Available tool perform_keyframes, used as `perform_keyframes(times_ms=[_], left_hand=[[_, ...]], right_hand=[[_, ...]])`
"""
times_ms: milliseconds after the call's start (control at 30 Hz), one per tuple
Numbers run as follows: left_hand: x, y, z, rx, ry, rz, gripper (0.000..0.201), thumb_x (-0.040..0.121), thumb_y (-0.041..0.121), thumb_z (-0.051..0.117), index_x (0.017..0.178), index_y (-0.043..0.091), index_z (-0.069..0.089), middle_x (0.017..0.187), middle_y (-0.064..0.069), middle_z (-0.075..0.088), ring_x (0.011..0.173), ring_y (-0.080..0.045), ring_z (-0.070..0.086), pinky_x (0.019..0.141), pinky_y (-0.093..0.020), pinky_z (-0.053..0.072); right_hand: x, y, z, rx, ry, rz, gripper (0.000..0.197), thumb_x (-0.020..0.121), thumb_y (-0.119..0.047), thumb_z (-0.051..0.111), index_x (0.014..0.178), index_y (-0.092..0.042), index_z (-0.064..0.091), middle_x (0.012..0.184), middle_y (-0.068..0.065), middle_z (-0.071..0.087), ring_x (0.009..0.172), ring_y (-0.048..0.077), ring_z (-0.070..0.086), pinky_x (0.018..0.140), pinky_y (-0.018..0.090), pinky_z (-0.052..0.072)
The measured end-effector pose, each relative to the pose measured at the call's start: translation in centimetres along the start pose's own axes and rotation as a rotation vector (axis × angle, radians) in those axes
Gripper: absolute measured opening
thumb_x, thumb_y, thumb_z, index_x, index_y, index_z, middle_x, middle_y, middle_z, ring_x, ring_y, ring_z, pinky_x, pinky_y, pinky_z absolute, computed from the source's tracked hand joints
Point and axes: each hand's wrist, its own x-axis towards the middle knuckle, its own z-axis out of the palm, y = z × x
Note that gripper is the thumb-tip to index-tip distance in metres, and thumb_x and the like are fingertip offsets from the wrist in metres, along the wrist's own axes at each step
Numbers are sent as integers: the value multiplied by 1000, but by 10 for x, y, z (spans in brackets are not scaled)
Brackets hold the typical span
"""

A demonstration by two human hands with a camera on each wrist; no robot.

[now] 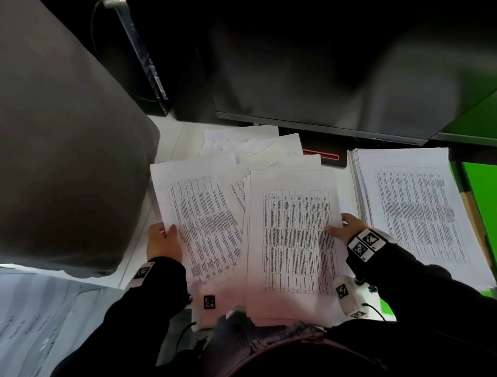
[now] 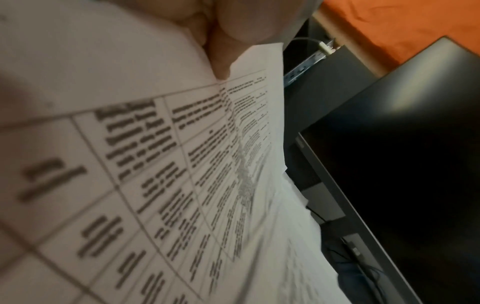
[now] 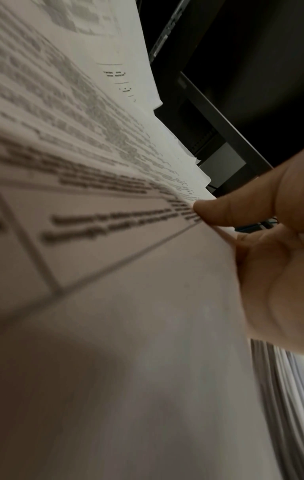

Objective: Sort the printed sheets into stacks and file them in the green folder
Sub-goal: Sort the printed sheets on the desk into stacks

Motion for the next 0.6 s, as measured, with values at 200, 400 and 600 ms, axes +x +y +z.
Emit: perform_keyframes(times_ms=[200,400,600], left_hand=[[-17,18,44,47,-201,-38,35,96,14,40,129,3,40,127,-20,54,112,-37,52,88,-32,38],[-36,43,75,32,-367,-59,49,97,21,43,141,7,29,141,-14,43,125,-32,44,98,-30,34],[-22,51,90,44,-377,-22,44,87,35,59,123,11,54,123,-8,60,113,-27,55,94,-29,39]], right_hand=[[1,3,2,130,20,-18,59,79,-18,72,129,-8,42,116,17,64,104,31,62,96,42,47],[0,6,0,133,-40,-66,59,80,-18,70,131,-13,43,117,13,64,105,28,62,94,37,48],[-1,7,-2,83,-70,-80,63,81,-20,70,136,-14,40,121,12,63,110,27,61,98,38,46]])
